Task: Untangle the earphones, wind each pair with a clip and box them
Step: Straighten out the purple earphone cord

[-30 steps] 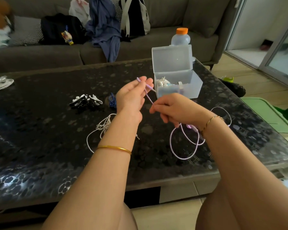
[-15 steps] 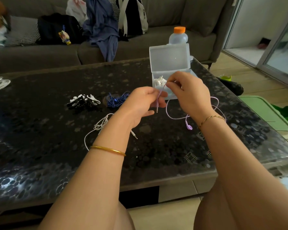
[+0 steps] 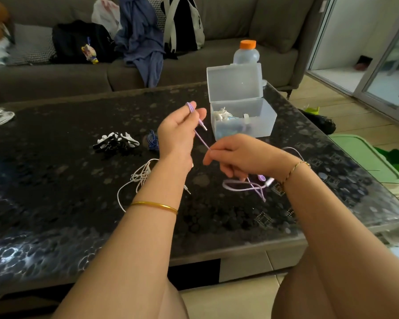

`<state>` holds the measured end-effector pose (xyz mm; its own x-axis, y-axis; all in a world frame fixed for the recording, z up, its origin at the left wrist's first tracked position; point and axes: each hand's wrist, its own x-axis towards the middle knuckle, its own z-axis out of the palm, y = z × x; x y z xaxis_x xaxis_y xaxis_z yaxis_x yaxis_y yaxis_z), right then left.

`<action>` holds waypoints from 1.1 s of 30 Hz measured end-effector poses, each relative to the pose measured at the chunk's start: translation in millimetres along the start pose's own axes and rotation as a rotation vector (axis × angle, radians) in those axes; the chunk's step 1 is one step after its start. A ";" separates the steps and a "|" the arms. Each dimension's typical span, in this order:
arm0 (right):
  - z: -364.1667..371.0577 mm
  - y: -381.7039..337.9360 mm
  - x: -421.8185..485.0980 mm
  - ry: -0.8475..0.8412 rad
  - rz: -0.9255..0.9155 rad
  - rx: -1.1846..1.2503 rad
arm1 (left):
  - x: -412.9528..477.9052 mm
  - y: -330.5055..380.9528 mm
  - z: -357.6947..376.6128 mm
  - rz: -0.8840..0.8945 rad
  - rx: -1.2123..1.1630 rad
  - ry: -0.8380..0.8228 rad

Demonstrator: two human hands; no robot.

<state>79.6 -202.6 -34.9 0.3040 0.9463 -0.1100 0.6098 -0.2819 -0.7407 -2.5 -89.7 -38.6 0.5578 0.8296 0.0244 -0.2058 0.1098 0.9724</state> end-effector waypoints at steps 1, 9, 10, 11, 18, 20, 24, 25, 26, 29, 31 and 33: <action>-1.2 -3.3 -1.6 0.018 -0.016 0.001 | 0.8 -4.1 -1.8 0.130 0.195 0.011; -16.9 14.1 12.0 0.592 0.007 -0.299 | -5.7 -8.0 0.6 0.275 0.742 -0.221; -16.0 16.5 14.1 0.644 0.008 -0.356 | -6.6 -6.6 2.3 0.221 0.745 -0.268; -14.3 18.0 16.0 0.691 -0.002 -0.391 | -7.4 -5.3 3.6 0.171 0.744 -0.310; -5.7 22.7 21.0 0.754 -0.081 -0.099 | -6.0 9.2 -2.2 -0.233 0.387 -0.470; -4.5 17.7 17.6 0.678 -0.084 0.078 | -6.5 15.6 -6.5 -0.348 0.105 -0.498; 2.1 8.7 13.4 0.430 -0.021 0.196 | -7.4 17.9 -3.7 -0.393 -0.226 -0.328; 4.1 7.1 12.7 0.365 -0.011 0.172 | -7.1 15.9 -2.0 -0.359 -0.224 -0.265; 5.5 5.6 12.1 0.310 -0.012 0.125 | -6.7 13.6 -0.5 -0.319 -0.210 -0.204; 4.5 1.0 8.5 0.162 -0.015 -0.009 | -3.1 6.2 -1.6 -0.122 -0.004 -0.024; 1.5 -2.4 5.1 0.146 -0.033 -0.026 | -1.1 -0.7 -5.8 0.114 0.331 0.040; -4.4 -4.7 2.6 0.248 -0.064 0.010 | -0.4 -6.1 -9.6 0.308 0.625 0.042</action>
<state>80.7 -199.5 -28.8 0.4361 0.8940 0.1028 0.6266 -0.2197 -0.7477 -9.2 -85.4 -46.8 0.5140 0.7942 0.3239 0.1588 -0.4592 0.8740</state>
